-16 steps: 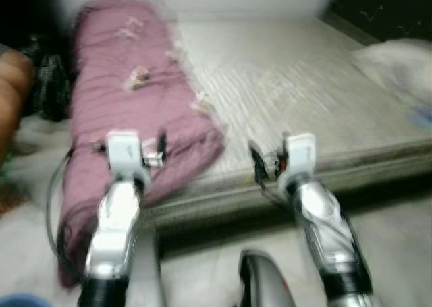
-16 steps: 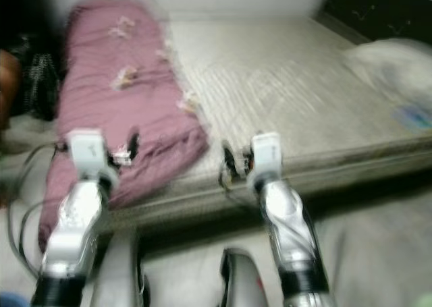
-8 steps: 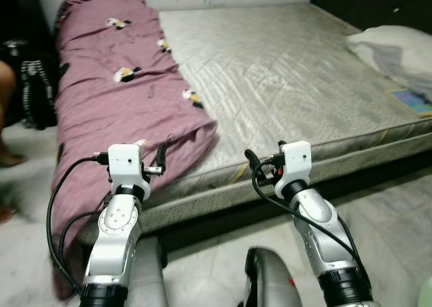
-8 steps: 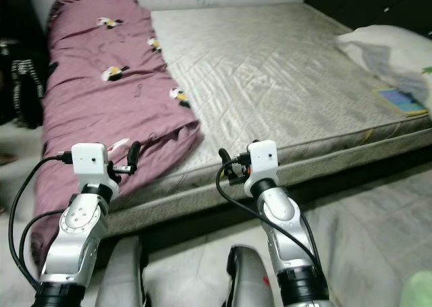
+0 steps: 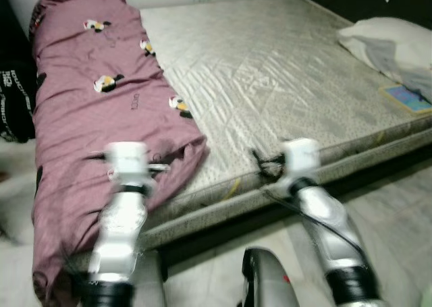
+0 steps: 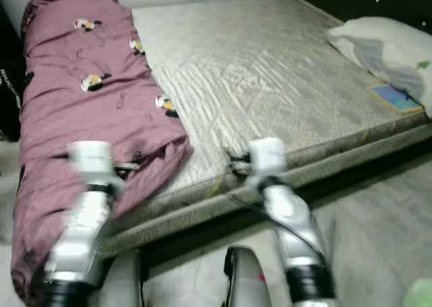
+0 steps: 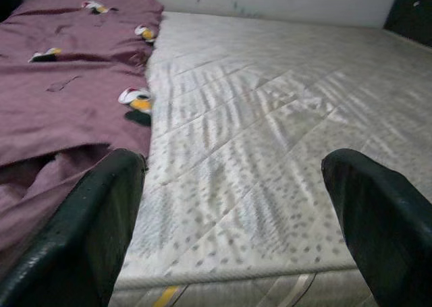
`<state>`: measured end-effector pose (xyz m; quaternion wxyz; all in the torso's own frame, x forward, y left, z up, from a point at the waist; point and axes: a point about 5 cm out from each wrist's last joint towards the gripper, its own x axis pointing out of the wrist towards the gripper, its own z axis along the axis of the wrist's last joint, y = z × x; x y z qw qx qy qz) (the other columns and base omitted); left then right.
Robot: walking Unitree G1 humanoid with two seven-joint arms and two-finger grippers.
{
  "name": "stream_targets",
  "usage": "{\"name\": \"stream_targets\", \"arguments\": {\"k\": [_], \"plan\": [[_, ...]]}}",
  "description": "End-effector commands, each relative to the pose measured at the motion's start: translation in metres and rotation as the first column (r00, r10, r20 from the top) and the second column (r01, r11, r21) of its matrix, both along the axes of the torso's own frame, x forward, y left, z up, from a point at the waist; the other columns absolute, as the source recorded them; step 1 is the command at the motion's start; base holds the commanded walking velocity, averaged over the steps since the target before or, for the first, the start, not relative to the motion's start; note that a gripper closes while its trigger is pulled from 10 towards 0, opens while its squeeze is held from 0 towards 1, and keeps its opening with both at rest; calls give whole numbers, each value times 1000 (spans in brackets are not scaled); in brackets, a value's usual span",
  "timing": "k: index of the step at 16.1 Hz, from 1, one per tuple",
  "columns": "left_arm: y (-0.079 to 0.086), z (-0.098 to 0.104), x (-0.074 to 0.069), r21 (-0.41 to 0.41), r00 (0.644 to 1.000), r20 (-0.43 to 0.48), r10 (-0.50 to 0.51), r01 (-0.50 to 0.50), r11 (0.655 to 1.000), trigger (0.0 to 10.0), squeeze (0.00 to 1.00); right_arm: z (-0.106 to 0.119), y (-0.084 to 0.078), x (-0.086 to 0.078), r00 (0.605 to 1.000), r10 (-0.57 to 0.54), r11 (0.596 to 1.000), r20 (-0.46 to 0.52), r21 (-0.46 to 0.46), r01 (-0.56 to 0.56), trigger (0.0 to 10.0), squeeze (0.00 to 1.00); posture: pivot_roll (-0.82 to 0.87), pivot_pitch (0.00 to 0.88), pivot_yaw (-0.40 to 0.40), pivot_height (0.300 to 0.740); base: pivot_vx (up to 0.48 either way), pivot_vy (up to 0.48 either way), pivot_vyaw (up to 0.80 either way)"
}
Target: Clean up the room
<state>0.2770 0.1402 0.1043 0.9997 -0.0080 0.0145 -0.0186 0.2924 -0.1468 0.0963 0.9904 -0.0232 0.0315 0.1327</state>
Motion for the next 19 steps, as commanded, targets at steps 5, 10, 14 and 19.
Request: {"name": "stream_targets", "arguments": {"k": [5,10,14,19], "plan": [[16,-1,0,19,997,-17,76,-76,997,10000,0,4,13,2,999,44,999,9,15,-45,10000,0,-19,0,-50,583,0,0,0],[25,-1,9,-20,988,-41,148,-148,989,10000,0,5,11,4,999,29,999,17,13,-30,10000,0,-37,0,-37,533,0,0,0],[29,0,14,-101,985,-49,165,-169,980,10000,0,8,7,1,999,7,1000,36,16,-7,10000,0,-55,0,-37,533,0,0,0],[33,-2,10,-90,978,-67,198,-204,975,10000,0,3,-8,-16,999,-44,999,2,12,44,10000,0,-53,41,-60,533,104,0,0]]}}
